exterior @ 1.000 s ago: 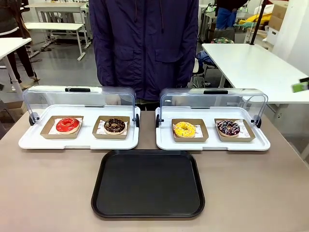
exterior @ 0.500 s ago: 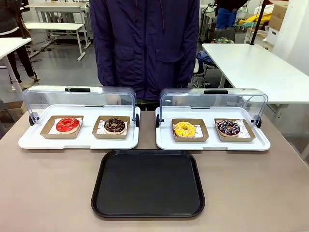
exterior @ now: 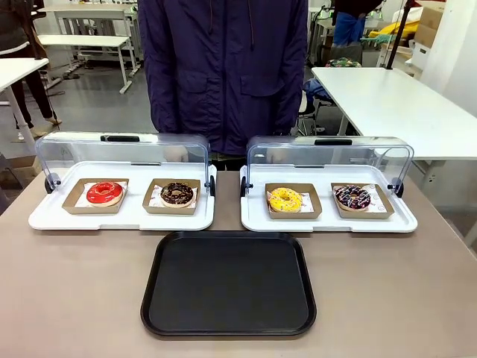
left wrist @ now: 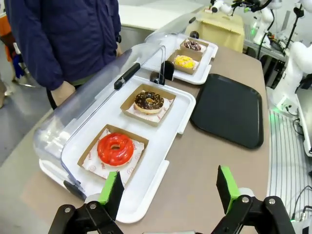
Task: Move the third donut from the left to the tray.
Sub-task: Pick up the Paper togo box containing the Donut indicated by the person and place it on the Handle tray.
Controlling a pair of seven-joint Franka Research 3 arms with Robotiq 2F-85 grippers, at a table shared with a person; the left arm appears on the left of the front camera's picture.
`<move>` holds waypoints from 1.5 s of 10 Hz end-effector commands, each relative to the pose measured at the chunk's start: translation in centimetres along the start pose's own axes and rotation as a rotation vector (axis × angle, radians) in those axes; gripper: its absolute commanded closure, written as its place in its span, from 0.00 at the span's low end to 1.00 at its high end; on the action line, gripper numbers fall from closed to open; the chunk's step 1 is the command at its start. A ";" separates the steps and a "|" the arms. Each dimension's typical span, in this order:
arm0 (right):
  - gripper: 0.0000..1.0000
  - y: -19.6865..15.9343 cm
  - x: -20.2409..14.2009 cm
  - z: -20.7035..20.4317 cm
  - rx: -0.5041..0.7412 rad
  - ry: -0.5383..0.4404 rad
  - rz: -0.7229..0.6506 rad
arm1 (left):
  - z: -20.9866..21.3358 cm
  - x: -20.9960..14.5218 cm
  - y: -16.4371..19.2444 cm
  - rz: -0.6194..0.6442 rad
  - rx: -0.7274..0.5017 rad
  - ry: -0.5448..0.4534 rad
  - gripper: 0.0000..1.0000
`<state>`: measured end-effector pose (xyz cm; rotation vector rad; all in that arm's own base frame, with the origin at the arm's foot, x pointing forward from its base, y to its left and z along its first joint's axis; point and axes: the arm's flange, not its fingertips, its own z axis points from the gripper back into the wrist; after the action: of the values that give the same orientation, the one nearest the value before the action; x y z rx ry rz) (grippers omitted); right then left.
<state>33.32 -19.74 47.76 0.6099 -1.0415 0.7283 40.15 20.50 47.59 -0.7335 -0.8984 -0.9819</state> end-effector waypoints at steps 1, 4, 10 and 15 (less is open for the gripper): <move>0.00 -0.1 0.1 0.1 0.001 -0.007 0.002 | -0.2 -0.3 -0.6 0.063 0.072 -0.019 0.00; 0.00 -0.1 0.1 0.1 0.001 -0.007 0.002 | 0.0 0.0 0.0 0.000 0.000 0.000 0.00; 0.00 -0.1 0.1 0.1 0.001 -0.007 0.002 | 0.0 0.0 0.0 0.000 0.000 0.000 0.00; 0.00 -0.1 0.1 0.1 0.001 -0.007 0.002 | 0.0 0.0 0.0 0.000 0.000 0.000 0.00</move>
<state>32.96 -19.58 47.70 0.6137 -1.0142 0.7083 40.27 20.44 47.35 -0.7281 -0.8901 -0.9684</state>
